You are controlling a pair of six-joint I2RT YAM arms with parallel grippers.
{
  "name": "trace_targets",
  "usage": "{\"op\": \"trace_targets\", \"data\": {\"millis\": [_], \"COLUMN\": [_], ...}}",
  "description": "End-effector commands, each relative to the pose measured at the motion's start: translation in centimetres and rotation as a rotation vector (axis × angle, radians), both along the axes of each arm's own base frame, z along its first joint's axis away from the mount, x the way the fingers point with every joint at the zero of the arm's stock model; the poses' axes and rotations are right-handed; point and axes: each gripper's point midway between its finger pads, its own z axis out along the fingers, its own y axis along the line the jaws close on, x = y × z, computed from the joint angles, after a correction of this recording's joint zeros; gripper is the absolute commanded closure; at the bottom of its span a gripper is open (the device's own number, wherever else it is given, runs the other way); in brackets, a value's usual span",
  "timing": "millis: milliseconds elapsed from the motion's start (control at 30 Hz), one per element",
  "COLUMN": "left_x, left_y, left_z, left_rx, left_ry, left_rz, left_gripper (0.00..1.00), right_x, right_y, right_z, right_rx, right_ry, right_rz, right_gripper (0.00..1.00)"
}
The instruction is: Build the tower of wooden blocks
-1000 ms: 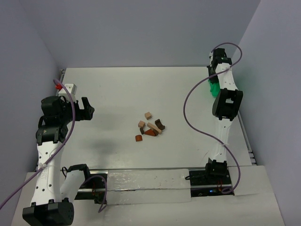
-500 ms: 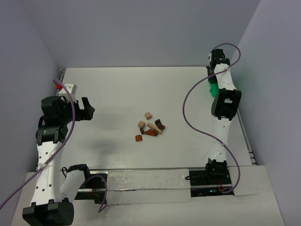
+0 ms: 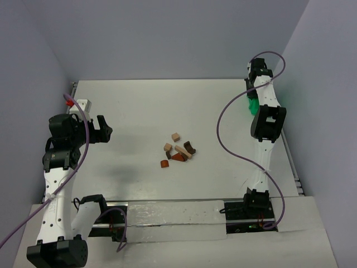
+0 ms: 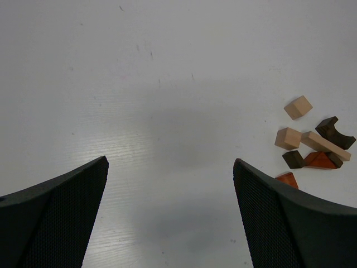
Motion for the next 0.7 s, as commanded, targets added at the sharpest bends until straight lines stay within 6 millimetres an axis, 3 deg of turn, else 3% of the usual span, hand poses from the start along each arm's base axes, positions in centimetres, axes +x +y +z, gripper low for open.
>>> {"op": "trace_targets", "data": {"millis": [0, 133, 400, 567, 667], "left_x": [0.2, 0.3, 0.3, 0.4, 0.4], "left_y": [-0.1, -0.1, -0.2, -0.1, -0.1], "left_z": [0.8, 0.7, 0.6, 0.5, 0.5], "left_rx": [-0.002, -0.003, -0.004, -0.003, -0.003], "left_ry": [-0.034, -0.031, -0.029, -0.023, -0.025], "left_rz": [-0.014, -0.016, -0.017, -0.014, -0.014], "left_gripper": [0.01, 0.01, 0.01, 0.01, 0.01], "right_x": [1.6, 1.5, 1.3, 0.9, 0.6], "right_y": [-0.2, 0.0, 0.3, 1.3, 2.0], "right_z": [1.6, 1.6, 1.2, 2.6, 4.5], "right_rx": [-0.035, -0.034, -0.027, -0.009, -0.013], "right_ry": [-0.07, -0.067, -0.051, -0.06, -0.079], "right_rz": [0.003, 0.008, 0.019, 0.04, 0.054], "right_gripper": [0.8, 0.7, 0.6, 0.28, 0.19]}}
